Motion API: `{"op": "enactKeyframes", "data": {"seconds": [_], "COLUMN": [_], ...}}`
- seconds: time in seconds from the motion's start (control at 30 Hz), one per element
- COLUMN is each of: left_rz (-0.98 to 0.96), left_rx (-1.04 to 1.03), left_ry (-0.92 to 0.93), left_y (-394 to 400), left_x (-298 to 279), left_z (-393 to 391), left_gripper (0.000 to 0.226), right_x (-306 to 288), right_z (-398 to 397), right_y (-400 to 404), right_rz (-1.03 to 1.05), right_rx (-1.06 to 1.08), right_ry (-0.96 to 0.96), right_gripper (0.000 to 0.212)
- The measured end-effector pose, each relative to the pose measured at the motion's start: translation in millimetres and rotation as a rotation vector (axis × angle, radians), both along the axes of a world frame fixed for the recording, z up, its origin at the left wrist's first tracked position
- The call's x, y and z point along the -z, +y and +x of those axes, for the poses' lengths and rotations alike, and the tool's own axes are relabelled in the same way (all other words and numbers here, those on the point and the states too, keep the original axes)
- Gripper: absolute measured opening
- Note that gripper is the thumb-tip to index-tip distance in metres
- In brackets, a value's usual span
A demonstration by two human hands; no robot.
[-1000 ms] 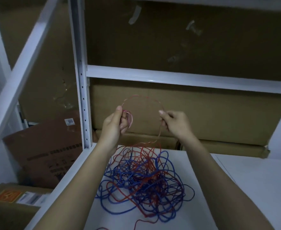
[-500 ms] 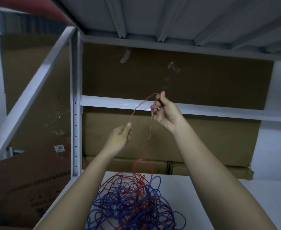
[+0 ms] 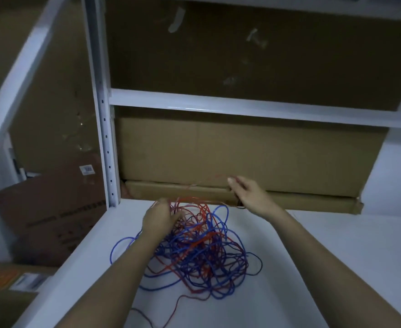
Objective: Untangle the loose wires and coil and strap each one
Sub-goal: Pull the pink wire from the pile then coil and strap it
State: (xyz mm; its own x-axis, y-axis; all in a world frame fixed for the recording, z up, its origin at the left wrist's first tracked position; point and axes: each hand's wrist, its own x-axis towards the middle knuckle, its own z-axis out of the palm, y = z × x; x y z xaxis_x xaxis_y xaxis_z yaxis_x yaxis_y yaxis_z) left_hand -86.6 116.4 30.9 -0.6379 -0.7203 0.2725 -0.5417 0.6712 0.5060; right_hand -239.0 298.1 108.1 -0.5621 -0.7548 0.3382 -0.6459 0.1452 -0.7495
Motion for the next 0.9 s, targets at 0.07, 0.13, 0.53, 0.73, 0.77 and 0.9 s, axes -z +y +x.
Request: {"op": "enactKeyframes", "data": {"seconds": [0.07,0.13,0.53,0.73,0.77,0.9], "left_rz": [0.085,0.171,0.130,0.018,-0.002,-0.060], "left_rx": [0.005,0.034,0.026,-0.030,-0.021,0.025], "left_ry": [-0.015,-0.004,0.258,0.598,0.628,0.514], "left_y": [-4.7,-6.7,-36.8,-47.3,-48.6,-45.2], "left_x": [8.5,16.7,-21.4,-96.9,-107.6,-122.0], "left_z": [-0.9,-4.3,23.2,39.8,41.8,46.2], "left_gripper": [0.041,0.033,0.032,0.020,0.020,0.025], "right_x": [25.3,44.7,33.5,-55.7,-64.3,-63.7], "right_z": [-1.0,1.4,-7.3,10.2,12.1,6.5], "right_y": [1.1,-4.4,-66.7,-75.0,-74.1,-68.5], "right_rz": [0.155,0.387,0.539,-0.036,-0.075,0.148], "right_rx": [-0.006,0.026,-0.103,-0.362,-0.386,-0.441], "right_ry": [0.031,0.106,0.264,0.115,0.100,0.036], "right_gripper": [0.041,0.080,0.035,0.027,0.026,0.016]}}
